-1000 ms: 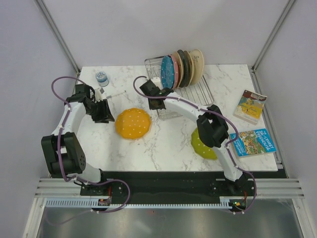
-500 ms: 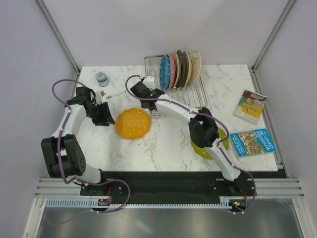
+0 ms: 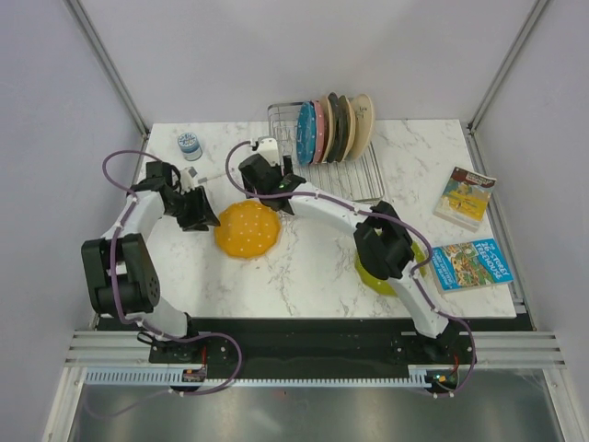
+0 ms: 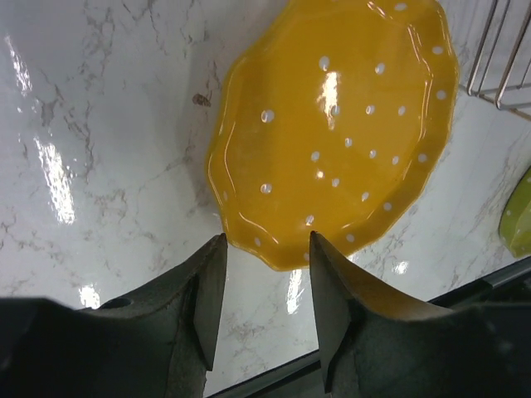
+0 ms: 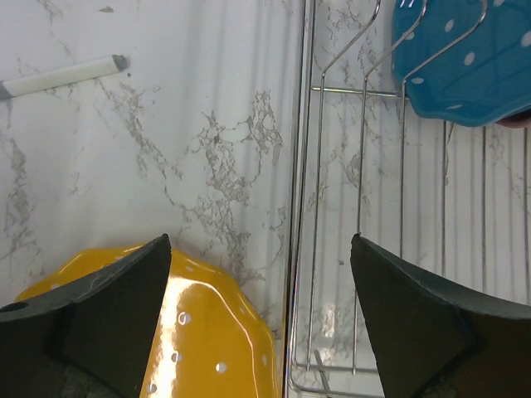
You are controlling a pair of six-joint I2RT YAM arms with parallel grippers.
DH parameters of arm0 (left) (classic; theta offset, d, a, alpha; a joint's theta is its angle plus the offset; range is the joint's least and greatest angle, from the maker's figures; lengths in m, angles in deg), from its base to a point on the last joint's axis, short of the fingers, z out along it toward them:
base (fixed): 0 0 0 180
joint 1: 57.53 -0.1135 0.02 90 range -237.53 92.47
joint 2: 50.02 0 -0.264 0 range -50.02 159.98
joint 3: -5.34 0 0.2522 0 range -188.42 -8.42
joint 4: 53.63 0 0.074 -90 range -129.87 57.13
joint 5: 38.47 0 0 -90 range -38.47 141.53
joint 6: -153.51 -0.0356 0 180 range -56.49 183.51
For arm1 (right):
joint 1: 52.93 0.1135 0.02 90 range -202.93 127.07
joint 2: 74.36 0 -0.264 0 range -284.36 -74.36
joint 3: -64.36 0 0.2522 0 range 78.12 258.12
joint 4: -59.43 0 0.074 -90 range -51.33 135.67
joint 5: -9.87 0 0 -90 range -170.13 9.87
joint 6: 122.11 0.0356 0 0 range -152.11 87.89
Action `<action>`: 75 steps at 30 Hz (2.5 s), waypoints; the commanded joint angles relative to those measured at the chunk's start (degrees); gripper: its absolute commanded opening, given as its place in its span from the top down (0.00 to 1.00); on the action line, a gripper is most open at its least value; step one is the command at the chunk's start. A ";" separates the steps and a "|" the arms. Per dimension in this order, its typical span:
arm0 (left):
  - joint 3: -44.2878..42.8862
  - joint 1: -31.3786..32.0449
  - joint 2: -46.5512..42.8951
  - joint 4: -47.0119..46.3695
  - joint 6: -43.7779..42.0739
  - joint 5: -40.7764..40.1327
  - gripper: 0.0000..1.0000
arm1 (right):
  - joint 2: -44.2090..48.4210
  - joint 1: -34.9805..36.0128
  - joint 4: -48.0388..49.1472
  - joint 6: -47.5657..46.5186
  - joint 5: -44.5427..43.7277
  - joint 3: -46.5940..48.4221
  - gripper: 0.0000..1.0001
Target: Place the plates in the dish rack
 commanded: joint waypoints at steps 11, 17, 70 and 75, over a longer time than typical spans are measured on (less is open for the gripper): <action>-14.04 2.68 17.29 -3.47 5.77 2.90 0.98 | 34.86 2.12 18.16 -15.26 12.81 -33.45 0.03; -14.05 10.22 19.48 2.85 5.42 1.94 0.98 | 43.12 1.42 14.38 -10.97 23.74 -49.44 0.02; 26.90 4.10 -9.00 -11.46 27.92 -4.41 0.63 | 32.59 -6.75 48.47 15.15 61.81 -77.94 0.02; 28.40 4.18 -5.22 -12.43 25.47 1.13 0.98 | 30.48 -6.93 49.88 17.52 62.08 -77.76 0.02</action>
